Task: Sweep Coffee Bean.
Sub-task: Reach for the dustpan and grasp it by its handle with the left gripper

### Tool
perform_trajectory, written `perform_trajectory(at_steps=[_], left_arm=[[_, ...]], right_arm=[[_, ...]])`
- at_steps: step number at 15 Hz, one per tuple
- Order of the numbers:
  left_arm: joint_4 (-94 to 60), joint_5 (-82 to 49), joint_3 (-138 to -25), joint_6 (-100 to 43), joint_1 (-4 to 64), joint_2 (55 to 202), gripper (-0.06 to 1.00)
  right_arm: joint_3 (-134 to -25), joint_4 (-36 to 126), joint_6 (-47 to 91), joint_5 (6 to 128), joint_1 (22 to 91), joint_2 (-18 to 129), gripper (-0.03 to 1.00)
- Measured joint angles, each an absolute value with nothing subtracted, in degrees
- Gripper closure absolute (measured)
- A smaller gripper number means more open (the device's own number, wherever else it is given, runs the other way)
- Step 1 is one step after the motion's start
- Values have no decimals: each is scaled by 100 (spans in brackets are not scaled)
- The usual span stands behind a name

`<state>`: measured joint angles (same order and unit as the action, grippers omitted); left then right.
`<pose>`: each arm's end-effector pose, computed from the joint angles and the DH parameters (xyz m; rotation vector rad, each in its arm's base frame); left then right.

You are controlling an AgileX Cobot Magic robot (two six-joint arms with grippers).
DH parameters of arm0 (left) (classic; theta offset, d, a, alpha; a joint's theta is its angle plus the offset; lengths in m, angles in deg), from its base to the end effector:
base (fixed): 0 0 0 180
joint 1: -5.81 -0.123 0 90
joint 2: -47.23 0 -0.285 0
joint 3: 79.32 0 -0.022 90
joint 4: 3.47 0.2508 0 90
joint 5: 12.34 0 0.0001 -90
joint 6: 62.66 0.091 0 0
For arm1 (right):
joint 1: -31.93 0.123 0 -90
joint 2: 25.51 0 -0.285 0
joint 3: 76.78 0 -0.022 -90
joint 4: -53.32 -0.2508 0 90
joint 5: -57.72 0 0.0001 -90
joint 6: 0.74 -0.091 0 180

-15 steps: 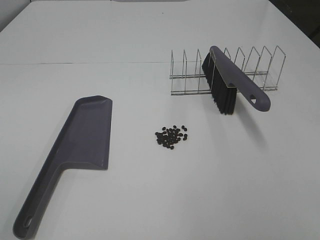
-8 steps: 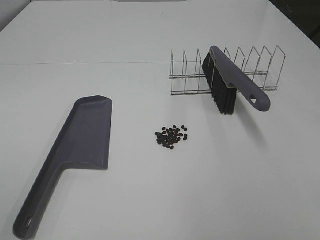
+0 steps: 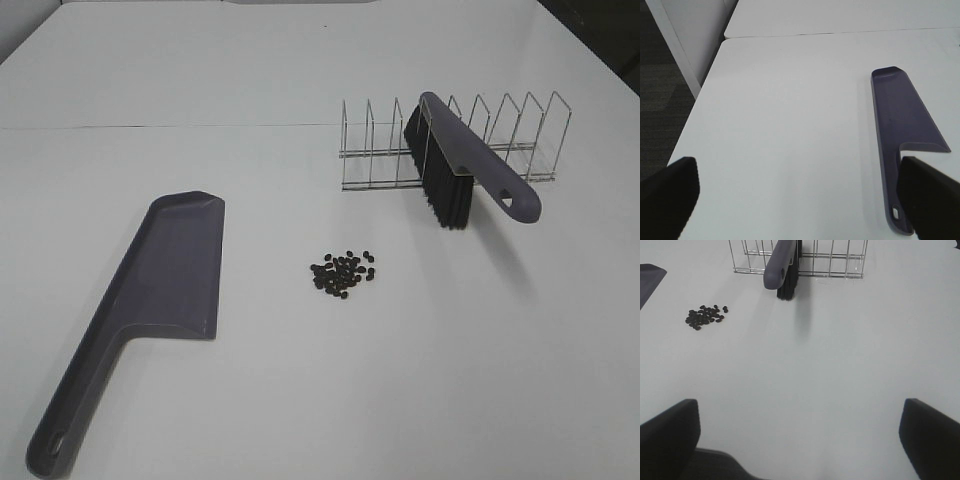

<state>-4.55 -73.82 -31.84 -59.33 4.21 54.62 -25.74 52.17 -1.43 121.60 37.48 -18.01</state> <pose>-0.0086 -0.0017 0.2815 0.0320 2.0304 0.0317 -0.0035 0.0013 0.2610 -0.0918 2.1358 0.0884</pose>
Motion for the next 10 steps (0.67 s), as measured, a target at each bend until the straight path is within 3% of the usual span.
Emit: perform_trajectory(at_steps=[10], left_arm=[[-455, -7382, -3184, -5939, 421, 5462, -5]], right_arm=[[-2574, 5217, -143, 12160, 3748, -1801, -1]])
